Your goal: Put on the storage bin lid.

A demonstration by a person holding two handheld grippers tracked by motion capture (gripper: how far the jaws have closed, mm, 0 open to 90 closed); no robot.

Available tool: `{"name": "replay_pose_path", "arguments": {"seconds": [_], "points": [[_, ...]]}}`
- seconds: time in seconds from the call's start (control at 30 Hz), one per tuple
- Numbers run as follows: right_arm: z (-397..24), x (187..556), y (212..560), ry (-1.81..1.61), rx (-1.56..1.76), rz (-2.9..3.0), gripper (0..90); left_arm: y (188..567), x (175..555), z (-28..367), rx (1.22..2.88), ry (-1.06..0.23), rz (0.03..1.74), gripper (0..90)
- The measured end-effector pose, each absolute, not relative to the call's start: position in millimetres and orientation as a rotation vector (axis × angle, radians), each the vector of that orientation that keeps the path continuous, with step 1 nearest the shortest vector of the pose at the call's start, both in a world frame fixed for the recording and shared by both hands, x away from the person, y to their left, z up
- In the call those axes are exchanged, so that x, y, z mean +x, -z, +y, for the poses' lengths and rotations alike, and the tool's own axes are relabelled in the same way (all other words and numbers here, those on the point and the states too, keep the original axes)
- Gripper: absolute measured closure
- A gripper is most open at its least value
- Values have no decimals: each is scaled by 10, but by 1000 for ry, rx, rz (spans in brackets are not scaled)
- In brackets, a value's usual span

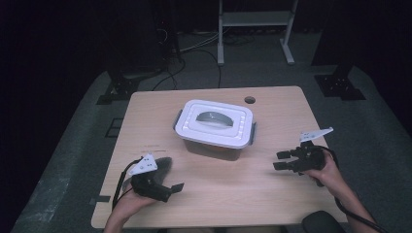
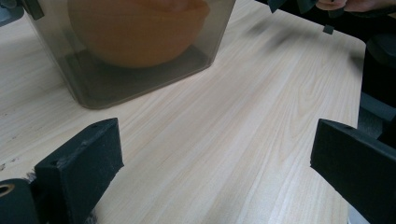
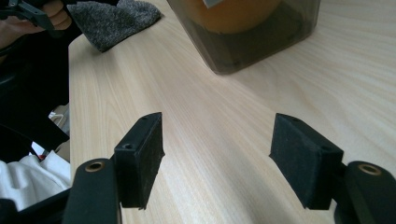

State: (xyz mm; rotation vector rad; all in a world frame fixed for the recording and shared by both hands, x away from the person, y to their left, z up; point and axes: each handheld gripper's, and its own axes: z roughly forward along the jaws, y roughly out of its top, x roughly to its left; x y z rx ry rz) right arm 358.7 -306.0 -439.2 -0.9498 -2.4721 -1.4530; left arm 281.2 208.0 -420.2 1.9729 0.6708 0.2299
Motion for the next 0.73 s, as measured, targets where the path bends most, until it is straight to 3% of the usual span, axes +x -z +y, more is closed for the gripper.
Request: {"name": "replay_pose_path", "arguments": {"seconds": [0.73], "points": [[-3180, 3433, 4509, 1481, -985, -2429, 319, 4205, 2813, 2066, 1981, -231, 667, 16]]}}
